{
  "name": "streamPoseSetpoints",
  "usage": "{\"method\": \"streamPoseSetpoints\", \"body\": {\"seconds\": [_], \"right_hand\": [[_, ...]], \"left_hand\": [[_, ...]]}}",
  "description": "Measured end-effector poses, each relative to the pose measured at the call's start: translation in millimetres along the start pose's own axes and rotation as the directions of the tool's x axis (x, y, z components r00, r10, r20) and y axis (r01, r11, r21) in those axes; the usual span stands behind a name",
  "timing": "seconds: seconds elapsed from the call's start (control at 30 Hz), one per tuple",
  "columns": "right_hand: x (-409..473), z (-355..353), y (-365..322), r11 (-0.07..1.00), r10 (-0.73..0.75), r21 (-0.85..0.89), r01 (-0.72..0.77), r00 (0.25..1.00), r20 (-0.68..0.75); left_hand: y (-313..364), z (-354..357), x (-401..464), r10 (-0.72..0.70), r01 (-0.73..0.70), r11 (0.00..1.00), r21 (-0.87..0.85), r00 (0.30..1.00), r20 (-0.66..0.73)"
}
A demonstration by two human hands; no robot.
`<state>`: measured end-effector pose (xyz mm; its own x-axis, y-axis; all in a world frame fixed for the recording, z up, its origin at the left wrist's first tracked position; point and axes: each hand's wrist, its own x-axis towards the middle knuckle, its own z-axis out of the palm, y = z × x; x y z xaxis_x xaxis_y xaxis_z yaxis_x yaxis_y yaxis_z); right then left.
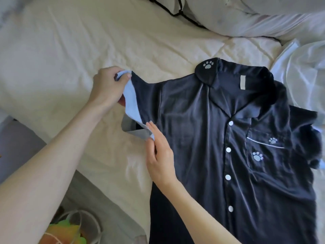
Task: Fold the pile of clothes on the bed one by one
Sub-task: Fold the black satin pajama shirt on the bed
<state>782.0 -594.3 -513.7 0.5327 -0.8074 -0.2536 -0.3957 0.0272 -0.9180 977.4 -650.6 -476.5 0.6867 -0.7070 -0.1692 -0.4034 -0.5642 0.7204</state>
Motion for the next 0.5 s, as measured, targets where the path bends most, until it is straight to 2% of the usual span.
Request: {"method": "streamPoseSetpoints", "body": {"seconds": [0.07, 0.13, 0.17, 0.2, 0.23, 0.27, 0.33, 0.37, 0.43, 0.5], "right_hand": [[-19, -20, 2, 0.979, 0.122, 0.176, -0.106, 0.989, -0.082], [-34, -40, 15, 0.964, 0.206, 0.195, -0.182, 0.972, -0.112], [-41, -50, 23, 0.952, 0.263, 0.190, -0.240, 0.959, -0.108], [-47, -61, 32, 0.939, 0.317, 0.174, -0.296, 0.943, -0.103], [-53, -70, 41, 0.928, 0.360, 0.140, -0.344, 0.928, -0.101], [-57, -79, 49, 0.915, 0.399, 0.100, -0.390, 0.912, -0.099], [-58, -95, 58, 0.879, 0.476, 0.079, -0.470, 0.869, -0.135], [-53, -100, 62, 0.867, 0.498, 0.080, -0.492, 0.849, -0.178], [-33, -107, 65, 0.838, 0.539, 0.075, -0.540, 0.799, -0.266], [-8, -109, 68, 0.755, 0.649, 0.134, -0.642, 0.703, -0.290]], "left_hand": [[37, 22, -13, 0.086, -0.065, 0.992, -0.112, 0.978, 0.193], [69, 50, -34, 0.136, 0.000, 0.960, -0.280, 0.873, 0.468], [79, 63, -43, 0.143, 0.050, 0.950, -0.308, 0.807, 0.573], [81, 74, -49, 0.134, 0.075, 0.952, -0.298, 0.771, 0.623], [75, 83, -54, 0.101, 0.087, 0.960, -0.267, 0.779, 0.619], [64, 88, -57, 0.047, 0.099, 0.970, -0.224, 0.824, 0.565], [31, 92, -60, -0.109, 0.149, 0.986, -0.079, 0.921, 0.375], [13, 91, -64, -0.180, 0.188, 0.982, 0.001, 0.941, 0.285], [-16, 90, -77, -0.295, 0.291, 0.955, 0.052, 0.930, 0.221], [-31, 97, -94, -0.358, 0.368, 0.930, 0.022, 0.889, 0.286]]}}
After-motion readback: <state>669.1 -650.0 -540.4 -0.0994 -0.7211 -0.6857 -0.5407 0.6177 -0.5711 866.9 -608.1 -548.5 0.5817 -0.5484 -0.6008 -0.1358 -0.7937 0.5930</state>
